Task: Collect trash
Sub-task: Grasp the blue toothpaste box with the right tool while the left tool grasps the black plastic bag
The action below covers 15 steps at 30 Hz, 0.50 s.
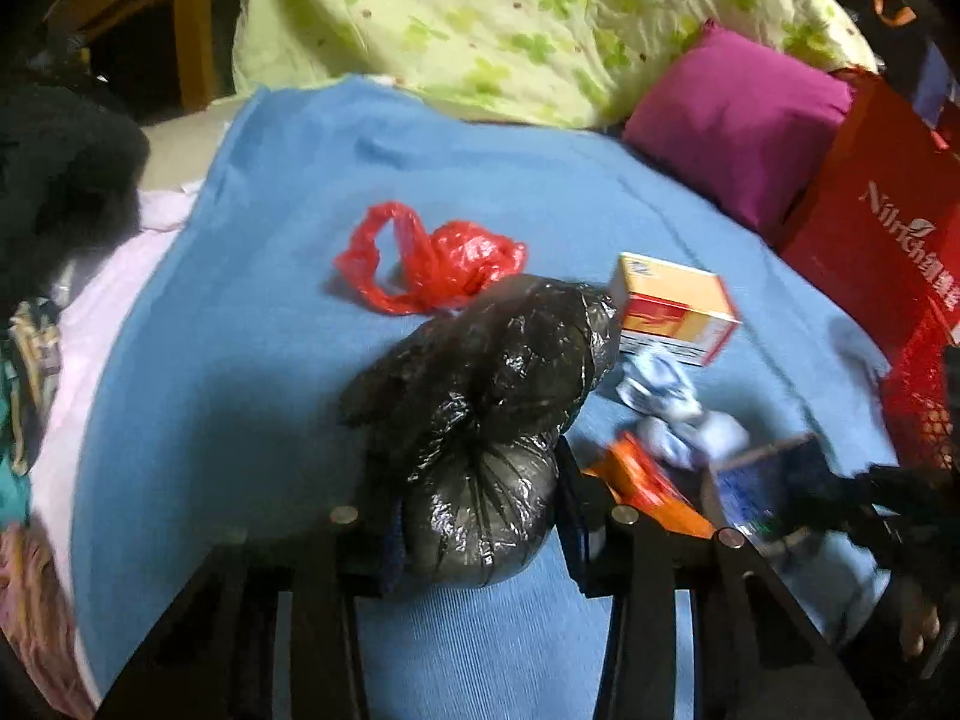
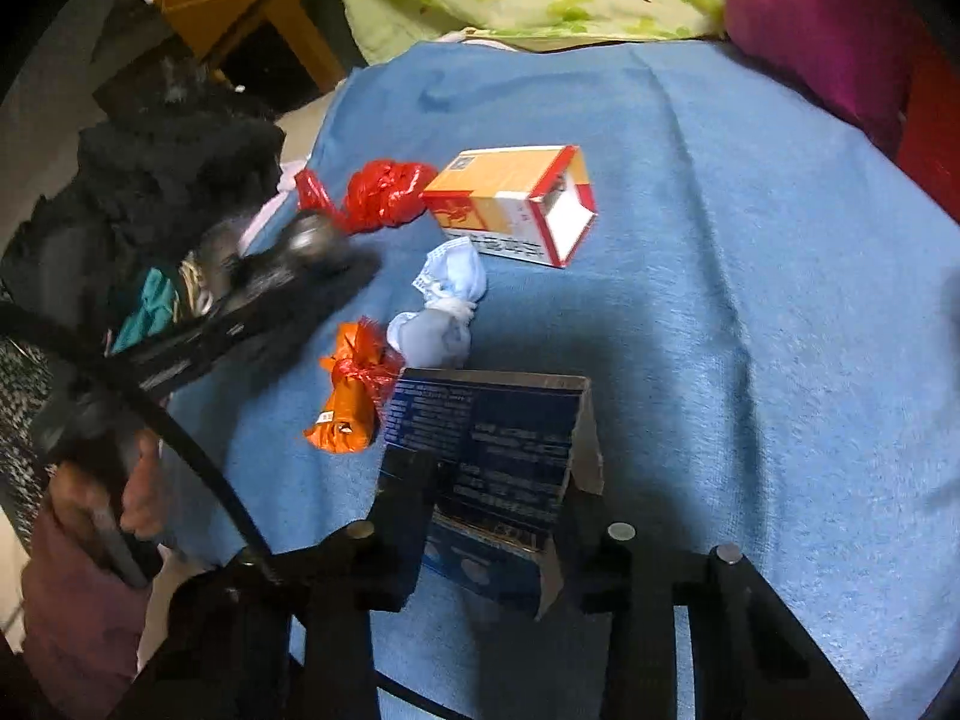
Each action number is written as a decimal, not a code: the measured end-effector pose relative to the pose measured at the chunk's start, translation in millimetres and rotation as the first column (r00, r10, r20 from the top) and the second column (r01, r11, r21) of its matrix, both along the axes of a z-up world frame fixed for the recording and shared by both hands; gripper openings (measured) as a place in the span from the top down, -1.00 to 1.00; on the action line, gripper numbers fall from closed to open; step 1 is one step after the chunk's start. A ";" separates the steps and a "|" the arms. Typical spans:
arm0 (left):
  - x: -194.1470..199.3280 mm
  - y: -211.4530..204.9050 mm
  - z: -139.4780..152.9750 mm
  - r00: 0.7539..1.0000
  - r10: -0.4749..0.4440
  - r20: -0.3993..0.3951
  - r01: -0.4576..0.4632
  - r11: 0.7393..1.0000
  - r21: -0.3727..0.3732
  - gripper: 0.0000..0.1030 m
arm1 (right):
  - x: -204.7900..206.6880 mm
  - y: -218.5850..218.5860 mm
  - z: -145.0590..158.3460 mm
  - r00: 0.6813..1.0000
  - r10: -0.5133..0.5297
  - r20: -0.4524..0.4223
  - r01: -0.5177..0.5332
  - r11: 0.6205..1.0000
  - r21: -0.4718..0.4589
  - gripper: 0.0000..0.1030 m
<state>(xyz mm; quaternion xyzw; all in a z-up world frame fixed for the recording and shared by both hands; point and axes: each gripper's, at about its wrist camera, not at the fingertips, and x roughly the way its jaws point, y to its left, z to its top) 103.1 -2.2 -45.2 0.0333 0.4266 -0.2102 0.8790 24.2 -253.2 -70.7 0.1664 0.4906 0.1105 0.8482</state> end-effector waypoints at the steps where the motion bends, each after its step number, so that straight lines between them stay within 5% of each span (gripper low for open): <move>1: -9.8 2.2 4.9 1.000 -0.002 0.008 0.002 1.000 -0.008 0.16 | -4.8 -5.1 1.2 1.000 0.001 0.008 -0.001 0.999 0.039 0.37; 7: -62.9 12.0 20.5 1.000 -0.003 0.022 0.004 0.998 -0.067 0.16 | -28.0 -3.9 9.2 0.995 0.092 0.032 -0.096 0.983 0.156 0.42; 11: -81.2 15.0 17.6 1.000 -0.003 0.020 0.004 0.998 -0.067 0.16 | -51.6 7.3 12.1 0.981 0.193 -0.033 -0.187 0.975 0.123 0.39; 12: -85.6 17.5 16.3 1.000 -0.001 0.019 0.002 0.998 -0.066 0.16 | -54.2 8.0 11.7 0.978 0.203 -0.049 -0.196 0.973 0.121 0.31; 15: -94.1 27.7 13.3 1.000 0.016 0.013 -0.016 0.998 -0.065 0.16 | -71.7 -6.6 14.8 0.985 0.163 -0.061 -0.154 0.979 0.131 -0.57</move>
